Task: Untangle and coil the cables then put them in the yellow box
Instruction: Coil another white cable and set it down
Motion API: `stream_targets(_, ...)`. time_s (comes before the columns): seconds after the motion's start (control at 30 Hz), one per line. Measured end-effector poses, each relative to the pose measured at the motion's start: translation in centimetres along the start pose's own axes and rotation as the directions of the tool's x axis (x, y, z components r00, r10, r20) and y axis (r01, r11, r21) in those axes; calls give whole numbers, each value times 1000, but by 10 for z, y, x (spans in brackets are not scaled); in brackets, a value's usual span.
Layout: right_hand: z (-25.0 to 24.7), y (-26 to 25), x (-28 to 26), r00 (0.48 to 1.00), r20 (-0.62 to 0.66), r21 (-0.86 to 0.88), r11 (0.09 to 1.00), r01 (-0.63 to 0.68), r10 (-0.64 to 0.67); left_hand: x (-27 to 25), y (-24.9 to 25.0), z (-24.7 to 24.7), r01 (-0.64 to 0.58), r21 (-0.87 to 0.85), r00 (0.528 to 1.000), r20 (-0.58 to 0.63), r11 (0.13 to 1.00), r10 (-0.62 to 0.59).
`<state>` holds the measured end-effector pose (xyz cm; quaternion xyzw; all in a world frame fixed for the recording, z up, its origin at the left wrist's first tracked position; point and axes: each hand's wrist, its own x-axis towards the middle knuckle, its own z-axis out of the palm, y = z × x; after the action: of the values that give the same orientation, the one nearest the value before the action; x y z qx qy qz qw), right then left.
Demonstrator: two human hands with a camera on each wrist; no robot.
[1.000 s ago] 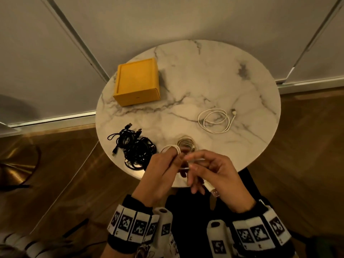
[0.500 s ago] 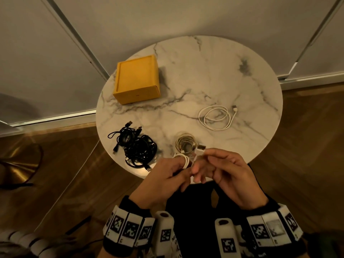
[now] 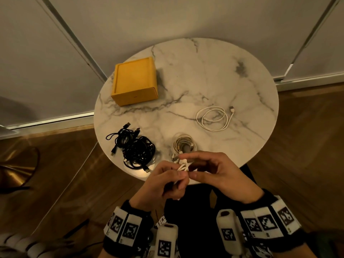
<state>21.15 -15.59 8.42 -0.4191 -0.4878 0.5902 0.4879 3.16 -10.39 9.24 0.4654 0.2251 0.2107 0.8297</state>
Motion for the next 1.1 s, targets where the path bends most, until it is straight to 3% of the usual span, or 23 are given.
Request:
stream_targets(0.1,2,2,4,1000,-11,-35,999,10,-11,2,-3,-1,-47,-44,999,13,998,48)
stream_targets(0.27,9,11,7,997,-77,81,997,-7,13,9,-2,-2,-131,-15,972,-200,991,125)
stream_targets(0.37,9,18,12,985,-170,102,995,2,16,13,-4,7,-161,229,903,-359,960,237)
stream_targets(0.47,10,18,15,983,-182,86,996,23,-7,18,-4,17,-176,425,800,-463,888,381)
stream_targets(0.6,10,15,14,975,-220,46,997,56,-44,25,-7,16,-151,649,729,-436,746,527)
stream_targets(0.7,7,16,13,969,-246,54,998,23,-9,27,-7,11,-128,706,703,-431,697,566)
stream_targets(0.83,8,19,12,964,-254,277,961,-7,81,28,-9,13,-136,699,682,-448,702,578)
stream_targets(0.97,9,19,13,972,-182,560,829,-20,146,30,-8,11,-187,718,668,-408,670,623)
stream_targets(1.03,6,17,12,979,-142,608,793,-32,148,30,-7,10,-206,738,663,-378,642,646)
stream_targets(1.1,3,14,12,979,-126,572,818,-59,159,30,-5,11,-192,757,670,-364,625,647)
